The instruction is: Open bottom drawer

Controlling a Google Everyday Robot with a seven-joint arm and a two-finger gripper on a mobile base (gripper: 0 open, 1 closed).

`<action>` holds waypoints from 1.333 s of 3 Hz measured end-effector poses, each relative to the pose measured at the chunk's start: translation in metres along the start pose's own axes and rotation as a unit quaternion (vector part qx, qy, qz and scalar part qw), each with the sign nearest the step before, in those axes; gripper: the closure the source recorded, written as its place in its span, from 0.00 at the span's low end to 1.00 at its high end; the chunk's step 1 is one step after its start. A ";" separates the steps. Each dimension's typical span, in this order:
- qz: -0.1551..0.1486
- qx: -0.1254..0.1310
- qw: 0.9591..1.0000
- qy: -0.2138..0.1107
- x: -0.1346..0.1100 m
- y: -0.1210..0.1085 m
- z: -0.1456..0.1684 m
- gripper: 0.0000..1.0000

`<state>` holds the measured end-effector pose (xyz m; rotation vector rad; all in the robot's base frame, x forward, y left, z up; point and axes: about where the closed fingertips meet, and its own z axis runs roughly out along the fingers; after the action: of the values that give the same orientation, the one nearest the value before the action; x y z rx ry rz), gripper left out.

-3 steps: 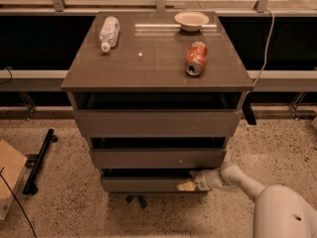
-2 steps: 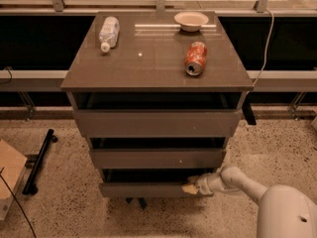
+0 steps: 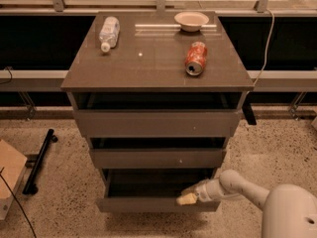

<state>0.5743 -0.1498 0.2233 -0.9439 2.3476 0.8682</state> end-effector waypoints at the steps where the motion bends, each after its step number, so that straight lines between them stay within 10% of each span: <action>1: 0.004 -0.034 0.999 0.021 0.021 0.039 0.012 0.16; 2: 0.001 -0.032 0.999 0.022 0.021 0.040 0.013 0.00; 4: -0.033 -0.015 0.998 0.058 0.024 0.043 0.013 0.00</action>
Offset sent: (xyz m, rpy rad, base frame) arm -0.0374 0.0192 -0.0048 0.0127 0.0535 0.0490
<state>0.5294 -0.1271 0.2164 -1.1045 2.3922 0.8454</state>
